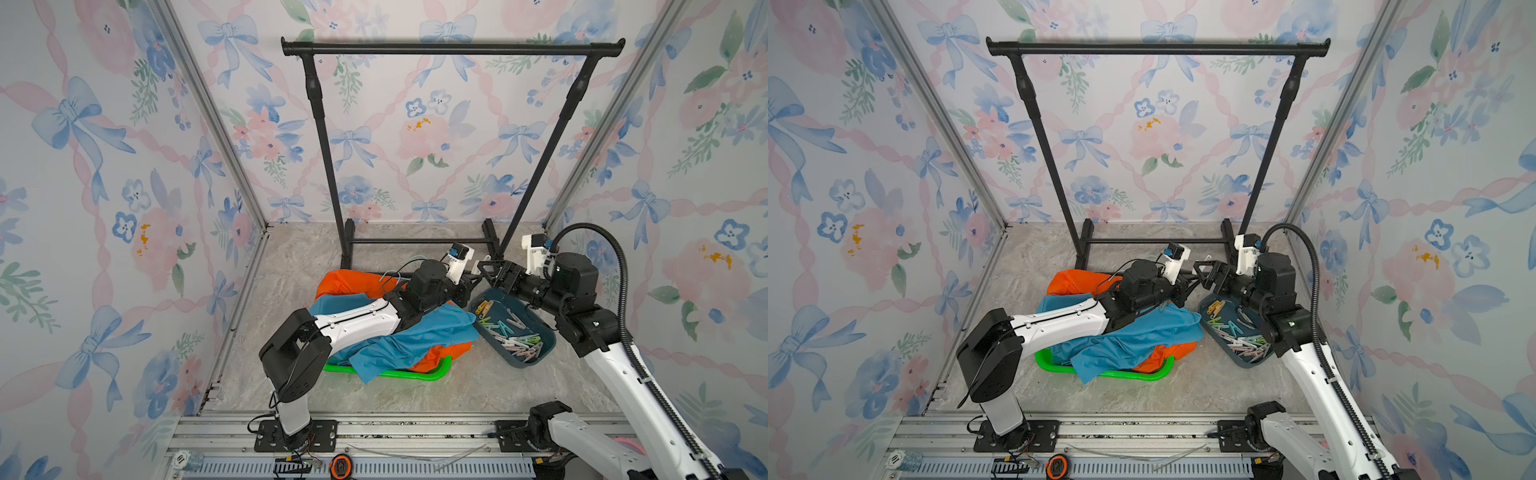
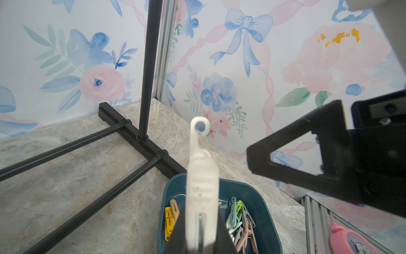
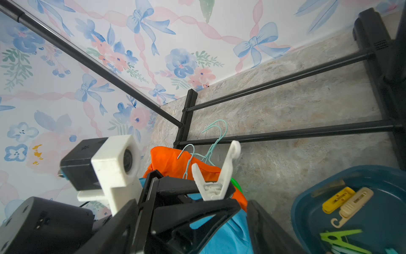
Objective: Use clothespins to secure the t-shirt on both sides of the hanger
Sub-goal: Open the clothespin.
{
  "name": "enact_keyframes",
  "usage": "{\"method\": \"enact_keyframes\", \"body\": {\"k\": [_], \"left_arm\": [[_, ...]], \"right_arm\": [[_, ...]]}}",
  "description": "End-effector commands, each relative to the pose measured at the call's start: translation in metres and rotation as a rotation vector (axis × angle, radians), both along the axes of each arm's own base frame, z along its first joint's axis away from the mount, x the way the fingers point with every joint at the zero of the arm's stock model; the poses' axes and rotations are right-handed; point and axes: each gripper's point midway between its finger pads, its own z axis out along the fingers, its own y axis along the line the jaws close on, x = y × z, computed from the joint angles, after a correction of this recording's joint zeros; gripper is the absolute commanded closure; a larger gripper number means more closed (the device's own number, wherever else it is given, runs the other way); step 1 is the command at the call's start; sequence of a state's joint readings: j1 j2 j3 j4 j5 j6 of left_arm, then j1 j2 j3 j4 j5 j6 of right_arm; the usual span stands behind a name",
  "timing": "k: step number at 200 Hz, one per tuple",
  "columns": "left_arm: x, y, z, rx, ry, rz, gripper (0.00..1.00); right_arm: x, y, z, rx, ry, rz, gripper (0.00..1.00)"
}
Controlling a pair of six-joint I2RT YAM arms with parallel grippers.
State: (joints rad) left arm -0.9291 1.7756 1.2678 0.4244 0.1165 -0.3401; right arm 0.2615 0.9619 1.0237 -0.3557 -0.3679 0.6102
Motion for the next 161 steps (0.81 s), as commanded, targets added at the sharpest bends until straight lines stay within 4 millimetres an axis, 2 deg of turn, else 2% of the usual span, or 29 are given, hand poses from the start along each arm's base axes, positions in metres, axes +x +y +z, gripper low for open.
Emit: {"method": "enact_keyframes", "body": {"k": [1,80,113,161], "left_arm": [[-0.005,0.000,0.026,-0.039,-0.051,-0.015,1.00],[-0.011,0.002,0.041,-0.061,-0.072,-0.026,1.00],[-0.014,0.002,0.049,-0.073,-0.080,-0.039,1.00],[-0.014,0.000,0.049,-0.074,-0.082,-0.046,1.00]], "right_arm": [[0.000,0.007,0.007,-0.036,-0.015,0.026,0.22],[0.018,0.007,-0.002,-0.092,0.013,-0.008,0.32],[0.024,0.009,-0.003,-0.097,0.012,-0.011,0.41],[0.029,0.013,0.001,-0.092,0.005,-0.005,0.50]]}}
